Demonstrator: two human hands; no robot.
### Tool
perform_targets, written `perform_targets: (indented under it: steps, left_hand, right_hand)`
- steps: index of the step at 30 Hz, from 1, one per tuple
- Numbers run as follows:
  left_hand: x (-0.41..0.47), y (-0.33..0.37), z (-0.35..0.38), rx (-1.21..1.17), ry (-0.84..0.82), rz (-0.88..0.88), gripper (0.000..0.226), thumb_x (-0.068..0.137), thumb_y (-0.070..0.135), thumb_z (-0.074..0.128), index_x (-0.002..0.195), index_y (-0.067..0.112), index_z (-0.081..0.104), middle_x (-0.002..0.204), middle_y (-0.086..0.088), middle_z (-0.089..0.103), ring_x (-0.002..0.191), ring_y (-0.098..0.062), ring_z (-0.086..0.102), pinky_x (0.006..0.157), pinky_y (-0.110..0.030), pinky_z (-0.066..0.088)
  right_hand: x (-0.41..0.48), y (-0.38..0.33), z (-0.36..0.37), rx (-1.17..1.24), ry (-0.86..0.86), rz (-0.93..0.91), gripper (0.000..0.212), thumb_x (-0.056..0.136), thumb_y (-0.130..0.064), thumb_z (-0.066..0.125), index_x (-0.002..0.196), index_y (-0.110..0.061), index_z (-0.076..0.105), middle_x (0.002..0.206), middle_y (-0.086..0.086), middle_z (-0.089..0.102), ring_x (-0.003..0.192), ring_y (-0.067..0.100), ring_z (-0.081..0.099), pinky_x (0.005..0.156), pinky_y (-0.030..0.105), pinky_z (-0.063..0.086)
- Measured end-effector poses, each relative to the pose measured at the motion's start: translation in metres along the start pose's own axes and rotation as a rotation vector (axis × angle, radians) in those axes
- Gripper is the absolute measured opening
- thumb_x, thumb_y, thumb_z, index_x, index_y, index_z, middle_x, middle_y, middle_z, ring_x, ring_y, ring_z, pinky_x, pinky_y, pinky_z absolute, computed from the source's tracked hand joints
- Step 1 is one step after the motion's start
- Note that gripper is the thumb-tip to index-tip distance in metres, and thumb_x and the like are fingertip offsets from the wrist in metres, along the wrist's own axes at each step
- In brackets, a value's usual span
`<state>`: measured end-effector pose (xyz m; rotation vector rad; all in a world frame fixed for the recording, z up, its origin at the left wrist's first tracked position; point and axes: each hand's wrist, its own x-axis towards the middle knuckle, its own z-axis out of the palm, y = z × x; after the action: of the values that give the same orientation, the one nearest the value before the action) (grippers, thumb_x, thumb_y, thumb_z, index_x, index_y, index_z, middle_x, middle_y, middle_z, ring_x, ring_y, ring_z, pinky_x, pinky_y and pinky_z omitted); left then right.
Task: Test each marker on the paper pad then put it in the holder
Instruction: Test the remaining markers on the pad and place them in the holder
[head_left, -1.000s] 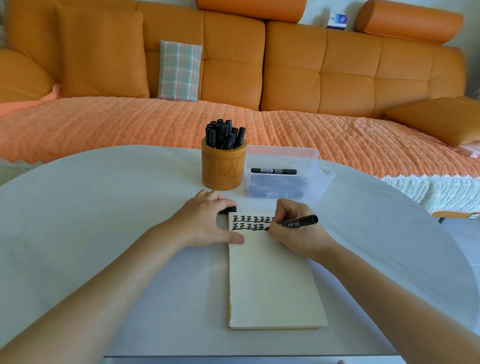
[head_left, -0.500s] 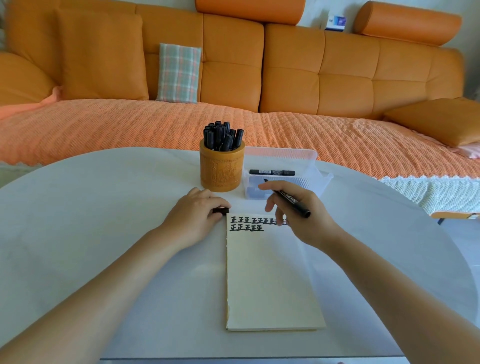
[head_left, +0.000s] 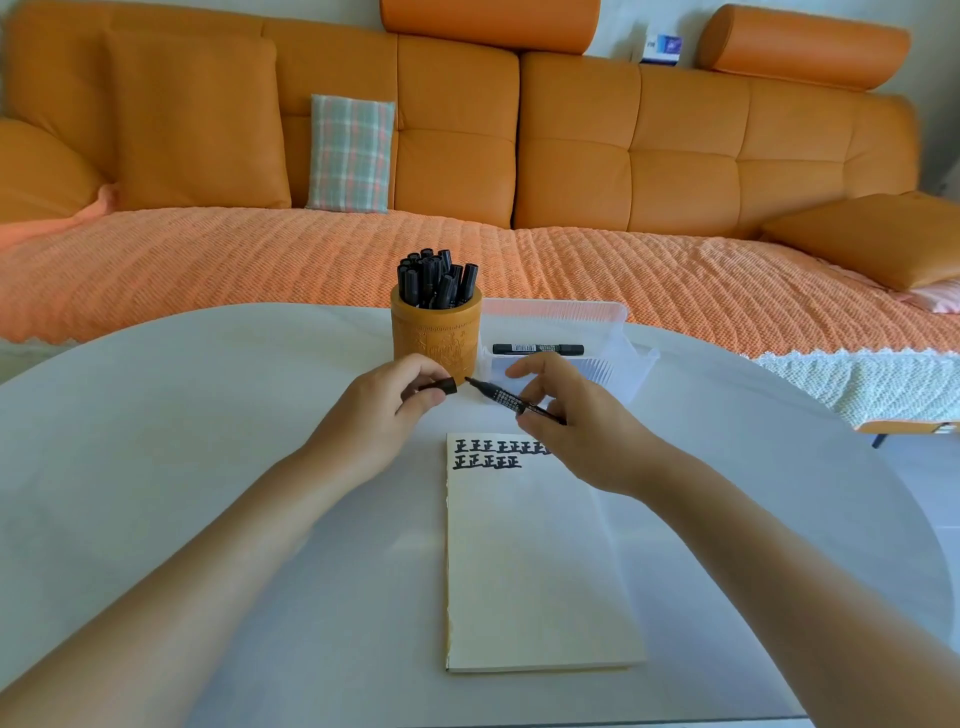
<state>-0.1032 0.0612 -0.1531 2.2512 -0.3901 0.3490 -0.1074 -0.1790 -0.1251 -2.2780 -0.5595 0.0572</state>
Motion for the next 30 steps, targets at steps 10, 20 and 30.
perform_targets:
  steps: [10,20,30]
  left_hand:
    - [-0.002,0.006,0.001,0.048,-0.039,0.051,0.018,0.097,0.018,0.057,0.113,0.023,0.062,0.106,0.016,0.059,0.099,0.002,0.052,0.076,-0.003,0.035]
    - [-0.001,0.014,0.001,0.078,-0.175,0.086,0.02,0.096,0.023,0.06,0.113,0.027,0.07,0.096,0.012,0.064,0.091,-0.005,0.057,0.076,-0.025,0.045]
    - [0.004,0.024,-0.009,0.17,-0.146,0.333,0.016,0.089,0.013,0.069,0.103,0.015,0.075,0.081,0.002,0.06,0.08,-0.013,0.054,0.068,-0.036,0.047]
  right_hand:
    - [0.0,0.0,0.004,-0.138,0.064,0.04,0.028,0.097,-0.018,0.054,0.116,-0.036,0.062,0.098,-0.029,0.058,0.072,-0.005,0.056,0.068,0.019,0.041]
    - [-0.001,-0.002,0.009,-0.292,0.093,-0.094,0.02,0.094,-0.032,0.062,0.112,-0.037,0.068,0.085,-0.026,0.063,0.077,-0.003,0.057,0.072,0.025,0.049]
    - [0.003,-0.007,0.011,0.142,-0.066,-0.041,0.031,0.101,-0.016,0.052,0.076,-0.023,0.067,0.062,-0.004,0.045,0.059,0.011,0.037,0.061,0.029,0.035]
